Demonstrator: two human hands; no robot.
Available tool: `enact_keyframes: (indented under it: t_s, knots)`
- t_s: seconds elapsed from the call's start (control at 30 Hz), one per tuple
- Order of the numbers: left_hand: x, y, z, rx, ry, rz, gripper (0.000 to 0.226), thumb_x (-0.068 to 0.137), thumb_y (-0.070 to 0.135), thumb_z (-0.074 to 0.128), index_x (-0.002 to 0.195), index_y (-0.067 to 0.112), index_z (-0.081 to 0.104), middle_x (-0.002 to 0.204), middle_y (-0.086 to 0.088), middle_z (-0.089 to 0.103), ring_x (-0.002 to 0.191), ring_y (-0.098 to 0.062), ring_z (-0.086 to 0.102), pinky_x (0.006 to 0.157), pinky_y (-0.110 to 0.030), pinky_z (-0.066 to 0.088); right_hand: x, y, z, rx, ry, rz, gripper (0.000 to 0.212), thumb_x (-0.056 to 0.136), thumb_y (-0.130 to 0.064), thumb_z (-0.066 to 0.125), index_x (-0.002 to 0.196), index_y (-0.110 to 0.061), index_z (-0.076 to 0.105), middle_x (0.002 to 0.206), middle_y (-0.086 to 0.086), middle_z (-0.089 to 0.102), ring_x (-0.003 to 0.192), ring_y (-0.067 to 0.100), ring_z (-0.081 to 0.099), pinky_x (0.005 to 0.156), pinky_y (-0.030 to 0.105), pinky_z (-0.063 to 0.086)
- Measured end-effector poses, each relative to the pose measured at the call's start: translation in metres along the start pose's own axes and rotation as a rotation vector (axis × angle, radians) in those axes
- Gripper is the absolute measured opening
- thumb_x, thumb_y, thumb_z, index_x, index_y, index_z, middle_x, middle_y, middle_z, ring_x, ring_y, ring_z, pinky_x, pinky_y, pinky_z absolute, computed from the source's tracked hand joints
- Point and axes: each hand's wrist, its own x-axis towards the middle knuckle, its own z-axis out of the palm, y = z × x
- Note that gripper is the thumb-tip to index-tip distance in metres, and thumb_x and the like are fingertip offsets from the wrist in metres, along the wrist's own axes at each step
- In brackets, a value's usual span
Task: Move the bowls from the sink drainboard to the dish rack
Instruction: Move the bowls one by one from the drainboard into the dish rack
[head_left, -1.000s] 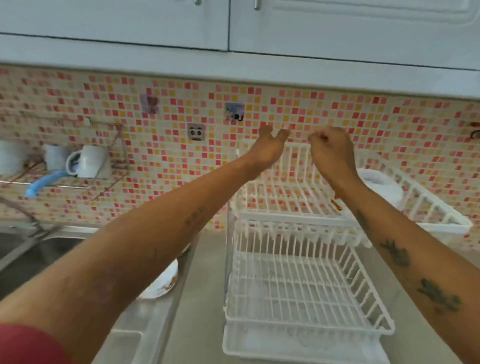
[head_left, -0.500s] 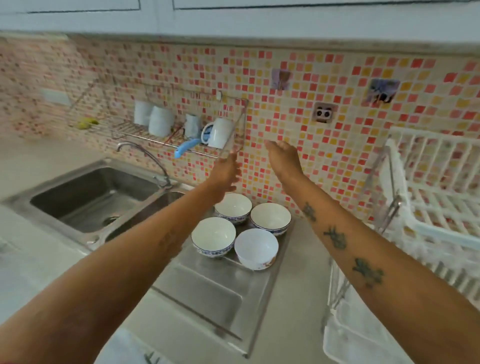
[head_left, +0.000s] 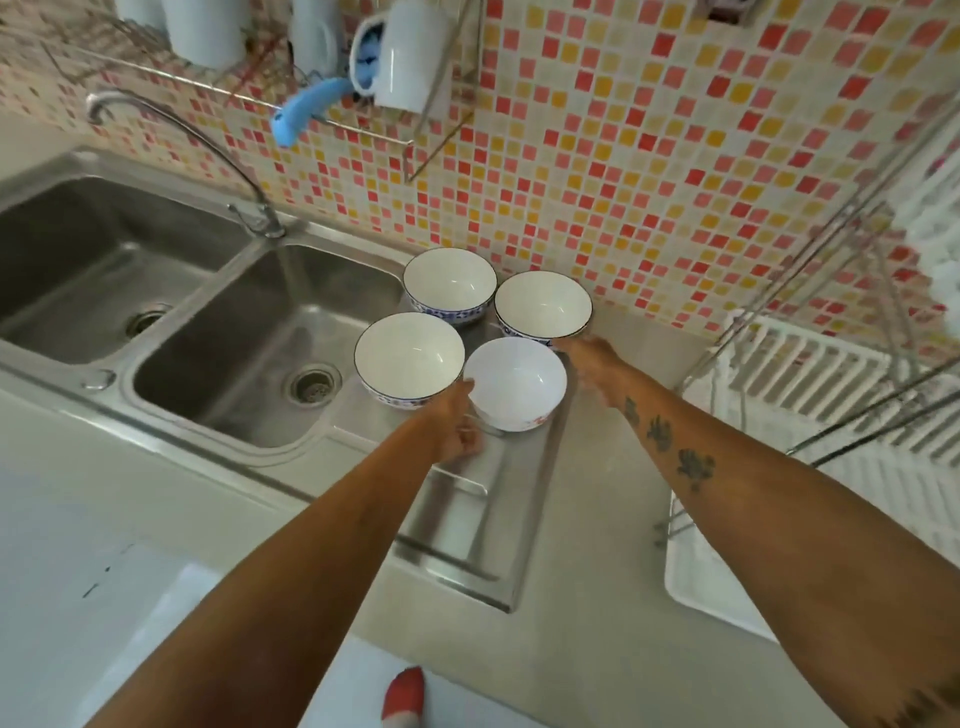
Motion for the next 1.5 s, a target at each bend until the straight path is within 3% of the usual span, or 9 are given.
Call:
enact_keyframes:
  t_s: [0.13,0.23,0.3,0.57,0.77,0.97,1.17,1.3,1.5]
  knots:
    - [0.011,-0.006,0.013,-0.111,-0.050,-0.028,0.017,0.100,0.028,0.045,0.113,0.017,0.043,0.079,-0.012,0.046,0.065,-0.021,0.044,0.068,-0.035,0.040,0.007,0.013,0.015,-0.015,-0.029,-0.046,0.035,0.090,-0.005,0.055,0.125,-0.005,0.059,0.116,0.010,0.062,0.099,0.022,0.054,0.070,0.024,0.044]
    - [0.019,-0.013,0.018,-0.152,-0.081,0.017,0.039,0.101,0.021,0.043,0.139,0.018,0.037,0.127,-0.016,0.049,0.108,-0.034,0.049,0.102,-0.050,0.042,0.011,0.022,0.022,-0.036,-0.044,-0.041,0.040,0.090,-0.002,0.055,0.130,-0.004,0.056,0.128,0.017,0.061,0.098,0.024,0.054,0.070,0.026,0.046]
    - [0.022,-0.015,0.022,-0.150,-0.089,0.034,0.045,0.102,0.014,0.039,0.146,0.013,0.032,0.144,-0.017,0.042,0.123,-0.037,0.046,0.107,-0.054,0.039,0.013,0.029,0.024,-0.074,-0.043,-0.018,0.046,0.090,0.002,0.051,0.135,-0.005,0.048,0.134,0.018,0.055,0.105,0.026,0.052,0.077,0.031,0.047]
    - [0.024,-0.017,0.025,-0.115,-0.098,0.071,0.051,0.099,0.002,0.029,0.149,0.013,0.029,0.150,-0.017,0.038,0.125,-0.038,0.046,0.091,-0.051,0.044,0.014,0.035,0.026,-0.141,-0.052,-0.034,0.062,0.085,0.008,0.033,0.143,-0.013,0.037,0.141,0.015,0.046,0.128,0.032,0.045,0.093,0.048,0.050]
    - [-0.001,-0.014,0.035,-0.134,-0.195,0.172,0.050,0.099,0.000,0.031,0.147,0.015,0.030,0.133,-0.015,0.044,0.095,-0.028,0.055,0.082,-0.046,0.045,0.003,0.016,0.010,-0.180,-0.049,-0.105,0.062,0.086,0.010,0.033,0.143,-0.013,0.040,0.139,0.013,0.049,0.128,0.032,0.046,0.101,0.044,0.047]
    - [-0.037,0.023,0.049,-0.238,-0.236,0.267,0.059,0.096,0.041,0.052,0.147,0.024,0.028,0.143,-0.016,0.046,0.112,-0.037,0.058,0.059,-0.046,0.060,-0.030,-0.043,-0.017,-0.029,0.057,-0.159,0.058,0.091,0.003,0.030,0.146,-0.017,0.038,0.129,0.004,0.049,0.114,0.026,0.050,0.089,0.041,0.051]
    - [-0.114,0.097,0.084,-0.234,-0.483,0.379,0.071,0.089,0.072,0.030,0.143,0.026,0.041,0.141,-0.016,0.048,0.127,-0.043,0.048,0.096,-0.062,0.046,-0.106,-0.137,-0.070,0.121,0.155,-0.389,0.053,0.092,0.001,0.033,0.141,-0.014,0.045,0.137,0.009,0.052,0.109,0.029,0.056,0.084,0.039,0.051]
    - [-0.184,0.130,0.124,-0.115,-0.657,0.379,0.068,0.084,0.065,0.052,0.138,0.025,0.051,0.143,-0.017,0.050,0.123,-0.044,0.054,0.090,-0.059,0.051,-0.169,-0.174,-0.129,0.140,0.256,-0.560,0.051,0.093,0.002,0.031,0.137,-0.013,0.050,0.129,0.011,0.056,0.074,0.014,0.053,0.059,0.028,0.047]
    - [-0.267,0.110,0.210,0.187,-0.795,0.508,0.051,0.090,0.056,0.050,0.131,0.027,0.054,0.134,-0.014,0.053,0.116,-0.040,0.058,0.088,-0.056,0.054,-0.240,-0.153,-0.230,0.272,0.363,-0.564,0.027,0.097,-0.007,0.040,0.120,-0.012,0.055,0.100,0.008,0.059,0.073,0.020,0.056,0.071,0.036,0.048]
